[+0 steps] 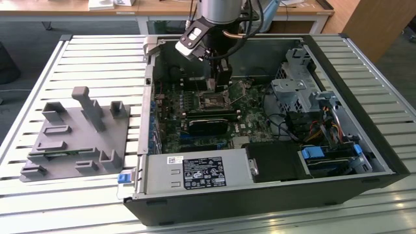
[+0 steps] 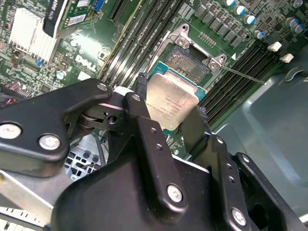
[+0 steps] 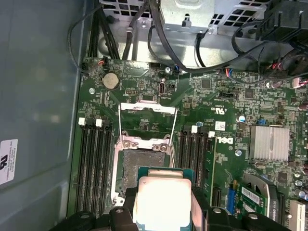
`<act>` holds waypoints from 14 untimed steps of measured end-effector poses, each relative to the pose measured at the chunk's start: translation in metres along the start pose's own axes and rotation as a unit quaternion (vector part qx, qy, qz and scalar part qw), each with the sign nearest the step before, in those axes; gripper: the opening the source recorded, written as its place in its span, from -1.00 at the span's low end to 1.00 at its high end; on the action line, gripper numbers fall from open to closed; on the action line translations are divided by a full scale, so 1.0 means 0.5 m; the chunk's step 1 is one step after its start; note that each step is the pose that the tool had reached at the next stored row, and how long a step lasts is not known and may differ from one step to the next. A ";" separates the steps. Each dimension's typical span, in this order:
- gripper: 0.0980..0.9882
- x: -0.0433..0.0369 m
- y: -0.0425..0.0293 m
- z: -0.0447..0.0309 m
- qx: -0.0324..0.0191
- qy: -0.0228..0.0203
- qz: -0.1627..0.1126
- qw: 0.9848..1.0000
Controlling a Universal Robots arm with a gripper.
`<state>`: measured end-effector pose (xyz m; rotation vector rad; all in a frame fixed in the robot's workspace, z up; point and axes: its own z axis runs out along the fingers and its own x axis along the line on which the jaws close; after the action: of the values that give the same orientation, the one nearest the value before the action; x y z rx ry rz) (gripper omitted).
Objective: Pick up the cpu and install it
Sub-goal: 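Place the cpu into insertion slot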
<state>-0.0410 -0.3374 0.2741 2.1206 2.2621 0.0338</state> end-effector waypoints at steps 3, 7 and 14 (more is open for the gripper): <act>-0.03 0.005 0.000 0.011 0.000 0.000 0.000 1.000; -0.03 0.009 0.001 0.025 0.000 0.000 0.000 1.000; -0.03 0.010 0.000 0.040 0.000 0.000 0.000 1.000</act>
<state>-0.0402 -0.3328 0.2539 2.1206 2.2621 0.0338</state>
